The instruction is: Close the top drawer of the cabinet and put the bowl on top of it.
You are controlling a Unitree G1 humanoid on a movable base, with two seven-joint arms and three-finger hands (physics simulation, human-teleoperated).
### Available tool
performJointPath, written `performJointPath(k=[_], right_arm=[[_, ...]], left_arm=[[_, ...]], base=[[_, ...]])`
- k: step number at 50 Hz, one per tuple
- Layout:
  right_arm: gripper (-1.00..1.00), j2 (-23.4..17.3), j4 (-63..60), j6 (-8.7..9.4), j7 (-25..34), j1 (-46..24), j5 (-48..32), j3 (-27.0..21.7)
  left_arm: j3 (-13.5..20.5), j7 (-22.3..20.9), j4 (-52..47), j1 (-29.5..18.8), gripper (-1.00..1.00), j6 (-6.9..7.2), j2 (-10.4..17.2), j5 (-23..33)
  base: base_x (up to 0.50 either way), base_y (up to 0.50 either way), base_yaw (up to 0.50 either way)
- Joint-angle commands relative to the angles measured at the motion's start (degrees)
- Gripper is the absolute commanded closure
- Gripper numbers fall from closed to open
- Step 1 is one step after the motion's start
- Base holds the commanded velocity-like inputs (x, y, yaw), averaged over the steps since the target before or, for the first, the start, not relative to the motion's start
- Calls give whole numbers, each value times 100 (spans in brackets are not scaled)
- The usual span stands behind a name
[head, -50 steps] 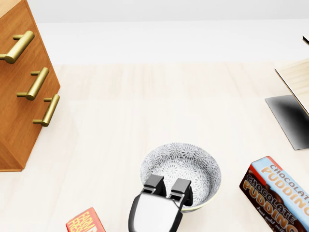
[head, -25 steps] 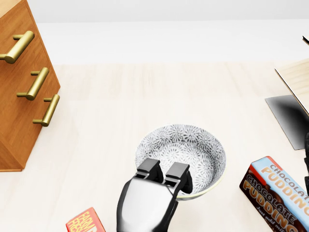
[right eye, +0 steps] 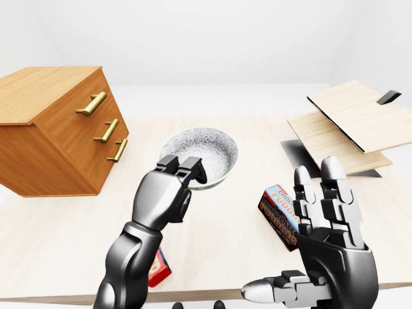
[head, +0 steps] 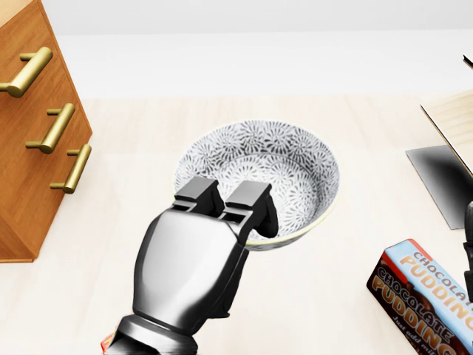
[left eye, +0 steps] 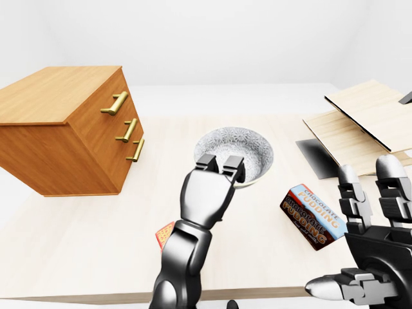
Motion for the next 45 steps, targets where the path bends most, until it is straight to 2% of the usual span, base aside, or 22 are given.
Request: performJointPath(k=[1, 10, 14, 16, 19, 23, 26, 38, 41, 45], right_arm=[[-100, 21, -9, 0, 30, -1, 2, -26], [-100, 37, -8, 0, 54, 21, -20, 0], [-100, 43, -19, 0, 66, 31, 2, -19], [-100, 45, -7, 0, 60, 15, -24, 0], [-100, 49, 22, 0, 58, 27, -78, 55], [-100, 0, 42, 0, 2, 3, -66, 62], [-100, -20, 75, 0, -28, -9, -105, 109], [-100, -26, 57, 0, -7, 54, -72, 132], [-100, -20, 59, 0, -4, 76, -110, 181], [-100, -24, 70, 0, -5, 103, -126, 218]], left_arm=[[702, -1209, -848, -874, 100, 0, -432, 320], [1078, -2080, -1234, -1441, 100, 0, -668, 744], [1136, -2207, -1305, -1533, 100, 0, -710, 812], [1397, -2509, -1405, -1912, 100, 0, -728, 907], [1571, -2583, -1445, -2144, 100, 0, -721, 830], [1841, -2583, -1329, -2510, 100, 0, -565, 782], [2168, -2583, -1220, -3107, 100, 0, -387, 852], [2584, -2583, -1205, -4063, 100, 0, 106, 1176], [2845, -2583, -1090, -4462, 100, 0, 359, 1144], [3005, -2583, -867, -4747, 100, 0, 730, 995]], base=[[0, 0, 0], [0, 0, 0], [0, 0, 0], [0, 0, 0], [0, 0, 0], [0, 0, 0], [0, 0, 0], [0, 0, 0], [0, 0, 0], [0, 0, 0]])
